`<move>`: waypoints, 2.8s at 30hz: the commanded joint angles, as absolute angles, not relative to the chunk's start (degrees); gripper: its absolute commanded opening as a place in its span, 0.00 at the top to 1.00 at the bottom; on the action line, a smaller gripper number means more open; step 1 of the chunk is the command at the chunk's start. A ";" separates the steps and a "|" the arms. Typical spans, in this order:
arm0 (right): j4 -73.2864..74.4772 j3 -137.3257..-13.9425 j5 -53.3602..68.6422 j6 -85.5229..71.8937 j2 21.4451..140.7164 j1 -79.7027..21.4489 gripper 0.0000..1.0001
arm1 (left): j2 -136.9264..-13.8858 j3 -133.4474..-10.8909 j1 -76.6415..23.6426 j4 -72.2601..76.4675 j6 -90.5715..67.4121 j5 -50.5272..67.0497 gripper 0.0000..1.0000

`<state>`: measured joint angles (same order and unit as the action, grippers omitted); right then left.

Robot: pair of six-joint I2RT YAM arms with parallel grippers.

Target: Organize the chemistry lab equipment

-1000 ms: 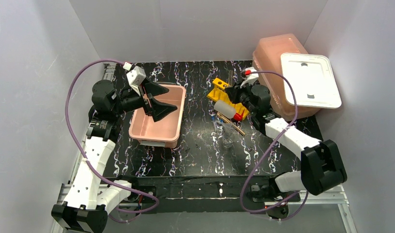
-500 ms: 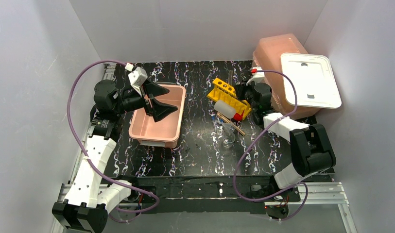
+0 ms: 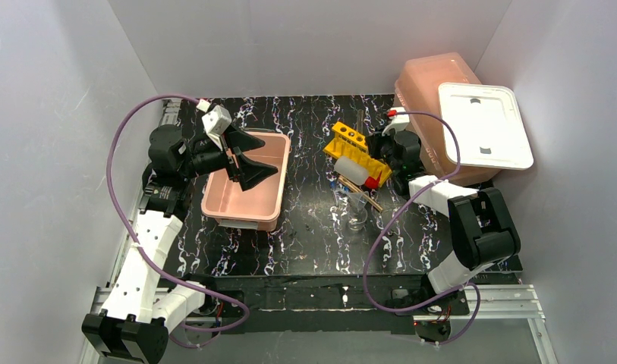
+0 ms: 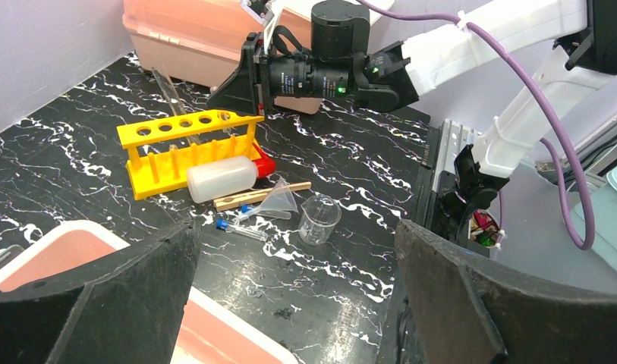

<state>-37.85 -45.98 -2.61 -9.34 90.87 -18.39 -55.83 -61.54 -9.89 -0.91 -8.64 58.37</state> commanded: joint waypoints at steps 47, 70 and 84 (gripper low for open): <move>-39.90 -45.00 -4.92 -7.15 93.24 -18.28 0.99 | -54.88 -61.11 -10.11 -0.97 -6.47 58.56 0.02; -40.42 -45.82 -2.38 -7.14 91.48 -18.54 0.99 | -54.92 -61.26 -10.09 -1.37 -5.63 57.57 0.02; -46.64 -44.20 -1.99 -9.75 91.52 -18.55 0.99 | -55.18 -61.87 -10.10 -2.50 -4.73 57.83 0.02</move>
<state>-39.90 -45.15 -2.59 -8.62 93.03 -18.39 -55.77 -60.69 -9.89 -1.78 -5.89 57.49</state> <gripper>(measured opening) 0.216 0.981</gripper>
